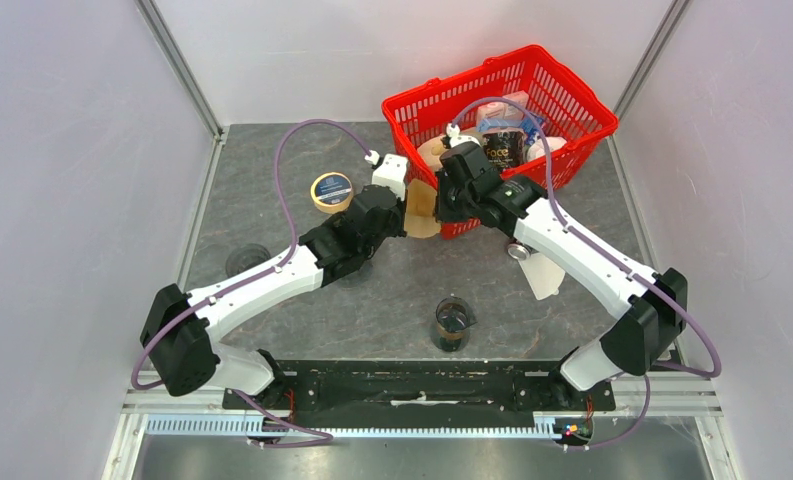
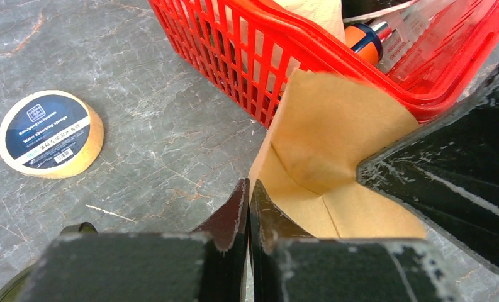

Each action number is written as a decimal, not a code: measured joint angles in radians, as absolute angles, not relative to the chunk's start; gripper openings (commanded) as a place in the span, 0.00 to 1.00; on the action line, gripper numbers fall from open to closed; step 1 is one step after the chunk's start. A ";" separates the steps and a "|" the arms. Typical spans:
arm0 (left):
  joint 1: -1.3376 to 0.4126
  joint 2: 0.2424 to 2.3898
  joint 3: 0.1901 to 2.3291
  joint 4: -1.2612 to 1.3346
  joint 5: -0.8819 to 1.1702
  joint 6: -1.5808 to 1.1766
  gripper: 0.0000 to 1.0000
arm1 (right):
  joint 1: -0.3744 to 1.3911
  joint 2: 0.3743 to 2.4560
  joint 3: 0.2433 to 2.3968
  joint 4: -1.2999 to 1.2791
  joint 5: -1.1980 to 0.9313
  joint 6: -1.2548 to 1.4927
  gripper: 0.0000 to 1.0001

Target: Place the coffee filter in the dripper

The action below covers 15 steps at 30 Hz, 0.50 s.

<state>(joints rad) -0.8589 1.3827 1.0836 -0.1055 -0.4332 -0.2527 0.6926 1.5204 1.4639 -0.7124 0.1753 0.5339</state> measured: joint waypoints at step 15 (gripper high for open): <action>-0.859 1.383 1.087 -0.127 -0.425 -0.253 0.03 | 0.692 1.517 1.480 -0.686 0.082 0.525 0.67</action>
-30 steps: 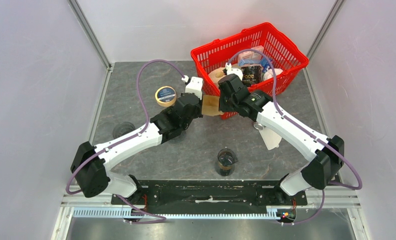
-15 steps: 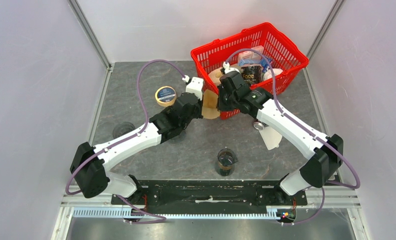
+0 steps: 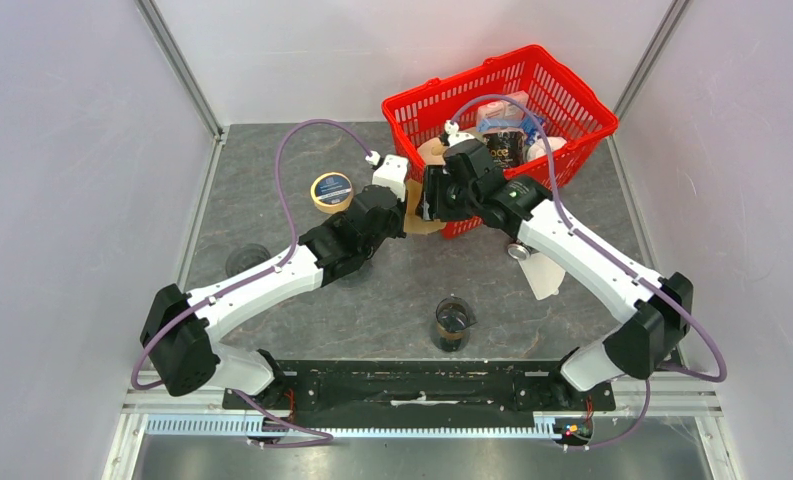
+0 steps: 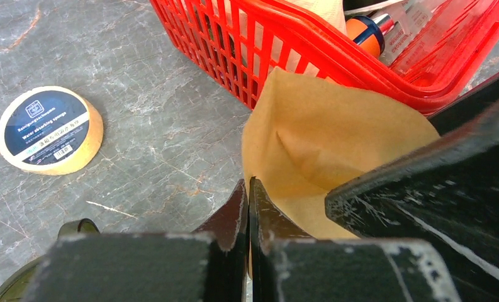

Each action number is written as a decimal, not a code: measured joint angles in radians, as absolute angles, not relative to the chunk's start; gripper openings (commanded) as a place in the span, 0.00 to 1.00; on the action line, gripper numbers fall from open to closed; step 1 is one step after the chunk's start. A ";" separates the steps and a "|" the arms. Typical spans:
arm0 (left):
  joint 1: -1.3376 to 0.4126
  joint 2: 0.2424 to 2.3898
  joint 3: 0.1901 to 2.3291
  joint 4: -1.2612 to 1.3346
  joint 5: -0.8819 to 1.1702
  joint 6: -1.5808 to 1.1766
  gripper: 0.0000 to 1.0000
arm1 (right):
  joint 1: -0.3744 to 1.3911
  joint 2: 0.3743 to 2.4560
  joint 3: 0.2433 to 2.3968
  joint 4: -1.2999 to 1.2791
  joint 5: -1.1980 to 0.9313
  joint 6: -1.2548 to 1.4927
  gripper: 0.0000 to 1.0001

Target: Place the coffee filter in the dripper

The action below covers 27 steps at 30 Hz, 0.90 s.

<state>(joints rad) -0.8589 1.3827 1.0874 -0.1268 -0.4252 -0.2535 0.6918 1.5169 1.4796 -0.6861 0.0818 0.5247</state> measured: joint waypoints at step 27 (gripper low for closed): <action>-0.859 1.376 1.192 -0.271 -0.469 -0.337 0.02 | 0.692 0.954 0.984 -0.389 0.430 0.469 0.97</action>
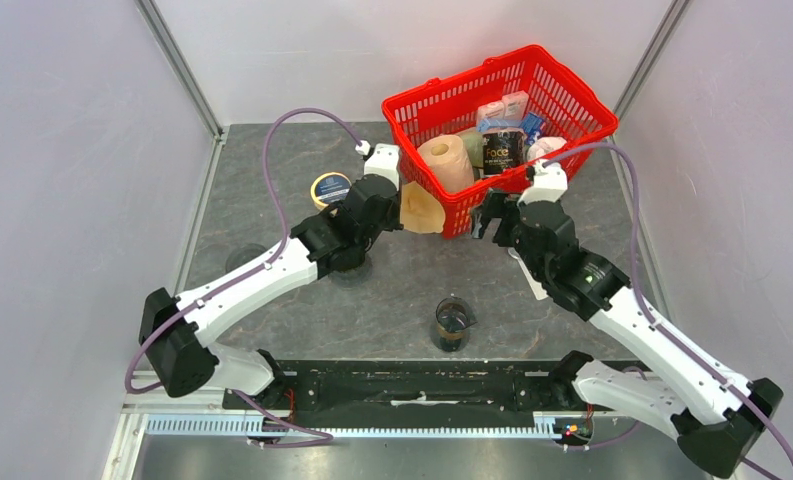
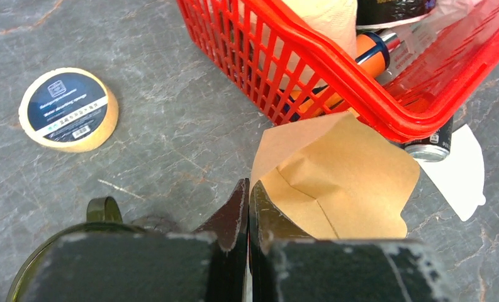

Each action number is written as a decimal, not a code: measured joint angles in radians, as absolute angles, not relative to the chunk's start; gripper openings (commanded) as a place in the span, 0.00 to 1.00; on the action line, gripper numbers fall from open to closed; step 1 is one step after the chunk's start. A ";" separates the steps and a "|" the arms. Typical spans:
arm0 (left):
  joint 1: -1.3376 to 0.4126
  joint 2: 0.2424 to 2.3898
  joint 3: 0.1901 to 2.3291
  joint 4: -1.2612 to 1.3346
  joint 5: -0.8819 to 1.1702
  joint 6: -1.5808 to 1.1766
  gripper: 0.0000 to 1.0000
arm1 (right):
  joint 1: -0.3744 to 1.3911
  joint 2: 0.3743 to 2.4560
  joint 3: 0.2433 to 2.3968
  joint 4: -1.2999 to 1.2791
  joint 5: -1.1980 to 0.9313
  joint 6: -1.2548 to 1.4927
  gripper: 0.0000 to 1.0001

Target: Place the coffee filter in the dripper

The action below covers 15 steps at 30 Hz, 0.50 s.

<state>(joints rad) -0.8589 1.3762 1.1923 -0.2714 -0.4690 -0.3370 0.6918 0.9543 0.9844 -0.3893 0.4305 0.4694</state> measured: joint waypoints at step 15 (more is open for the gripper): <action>-0.845 1.259 1.298 -0.612 -0.522 -0.496 0.02 | 0.692 0.719 0.662 -0.250 0.612 0.450 0.97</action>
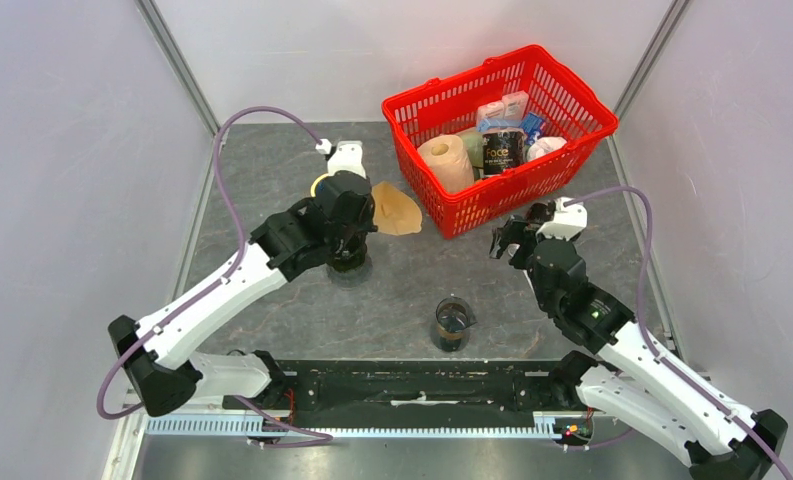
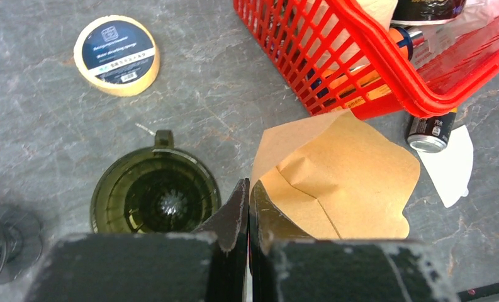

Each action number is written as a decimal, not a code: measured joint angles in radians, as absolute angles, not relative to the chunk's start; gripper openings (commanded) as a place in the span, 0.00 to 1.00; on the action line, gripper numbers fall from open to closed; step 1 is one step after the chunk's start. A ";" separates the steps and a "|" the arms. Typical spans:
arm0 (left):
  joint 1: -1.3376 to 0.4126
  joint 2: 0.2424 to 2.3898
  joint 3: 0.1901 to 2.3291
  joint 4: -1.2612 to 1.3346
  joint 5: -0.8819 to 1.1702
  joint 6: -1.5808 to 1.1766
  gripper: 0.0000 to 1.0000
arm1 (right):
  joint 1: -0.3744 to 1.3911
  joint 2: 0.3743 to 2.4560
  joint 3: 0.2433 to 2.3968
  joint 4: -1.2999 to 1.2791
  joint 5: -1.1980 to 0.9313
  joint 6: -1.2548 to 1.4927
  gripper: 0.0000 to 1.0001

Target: Place the coffee filter in the dripper

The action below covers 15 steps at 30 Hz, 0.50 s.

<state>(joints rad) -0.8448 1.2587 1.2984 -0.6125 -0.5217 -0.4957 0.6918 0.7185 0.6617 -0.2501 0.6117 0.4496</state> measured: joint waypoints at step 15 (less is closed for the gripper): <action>-0.583 1.177 1.381 -0.998 -0.327 -0.631 0.02 | 0.692 0.691 0.606 -0.175 0.678 0.461 0.97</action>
<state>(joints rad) -0.5835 1.1774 1.3811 -0.9977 -0.3275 -0.6308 0.6918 0.6910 0.6060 -0.1753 0.6777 0.4606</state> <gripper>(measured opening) 0.029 0.971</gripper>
